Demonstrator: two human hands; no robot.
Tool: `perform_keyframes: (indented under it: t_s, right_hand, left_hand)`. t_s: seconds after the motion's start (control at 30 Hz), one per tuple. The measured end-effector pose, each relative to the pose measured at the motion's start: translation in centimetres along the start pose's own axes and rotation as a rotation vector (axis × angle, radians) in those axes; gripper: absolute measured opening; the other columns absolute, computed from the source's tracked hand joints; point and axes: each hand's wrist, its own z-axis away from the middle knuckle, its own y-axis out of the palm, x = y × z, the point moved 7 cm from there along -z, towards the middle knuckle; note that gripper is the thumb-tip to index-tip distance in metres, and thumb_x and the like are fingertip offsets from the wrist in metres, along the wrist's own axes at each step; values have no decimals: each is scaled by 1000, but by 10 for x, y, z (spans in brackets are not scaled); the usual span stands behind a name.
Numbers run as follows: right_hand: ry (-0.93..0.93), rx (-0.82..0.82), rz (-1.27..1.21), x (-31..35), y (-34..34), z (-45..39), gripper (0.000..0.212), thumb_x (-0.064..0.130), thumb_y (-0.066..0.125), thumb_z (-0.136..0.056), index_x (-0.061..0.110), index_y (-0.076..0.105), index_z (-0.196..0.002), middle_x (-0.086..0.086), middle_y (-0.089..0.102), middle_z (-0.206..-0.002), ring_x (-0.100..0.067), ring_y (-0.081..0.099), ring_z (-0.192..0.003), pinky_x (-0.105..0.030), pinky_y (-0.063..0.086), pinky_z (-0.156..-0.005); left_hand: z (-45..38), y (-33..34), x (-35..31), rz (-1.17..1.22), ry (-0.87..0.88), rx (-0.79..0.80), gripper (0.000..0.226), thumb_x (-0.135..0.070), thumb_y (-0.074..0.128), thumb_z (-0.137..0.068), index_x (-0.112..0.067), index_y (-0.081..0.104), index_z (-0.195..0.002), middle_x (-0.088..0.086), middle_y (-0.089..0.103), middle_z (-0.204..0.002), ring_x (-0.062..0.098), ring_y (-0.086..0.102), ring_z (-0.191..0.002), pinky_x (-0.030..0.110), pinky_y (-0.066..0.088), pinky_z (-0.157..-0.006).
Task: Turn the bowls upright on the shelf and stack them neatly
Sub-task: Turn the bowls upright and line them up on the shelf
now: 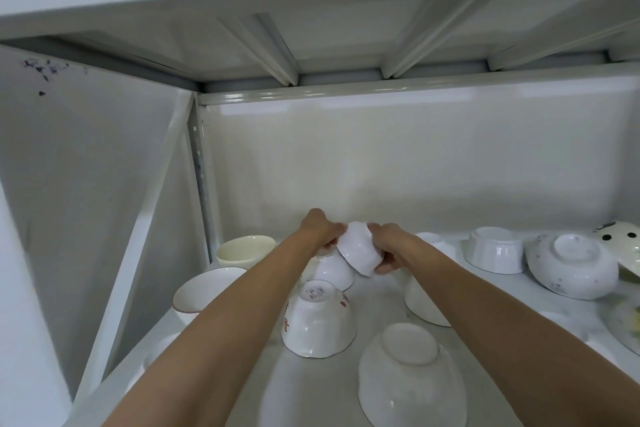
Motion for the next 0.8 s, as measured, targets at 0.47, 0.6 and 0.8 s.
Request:
perform_keyframes:
  t_s: [0.47, 0.6, 0.8]
  right_hand:
    - [-98, -115, -432, 9, -46, -8, 36, 39, 41, -98, 8, 56, -109, -15, 62, -99, -34, 61, -91, -40, 55, -63]
    - [-108, -84, -438, 10, -54, -14, 41, 42, 38, -100, 5, 52, -111, -14, 62, -91, -35, 64, -87, -46, 58, -75]
    - [-33, -85, -348, 4, -61, -12, 39, 42, 45, -97, 4, 52, -92, -16, 60, -81, -30, 62, -62, -34, 54, -44]
  left_hand:
    - [-1, 1, -29, 384, 117, 109, 5, -1, 58, -91, -5, 60, -90, 14, 64, -75, 17, 64, -59, 20, 57, -51]
    - [-2, -1, -35, 247, 283, 66, 3, -3, 62, -88, -3, 64, -90, 18, 65, -78, 21, 62, -62, 27, 61, -69]
    - [12, 9, -43, -33, 519, 100, 8, -1, 62, -86, -1, 69, -90, 18, 67, -80, 18, 62, -68, 29, 55, -75]
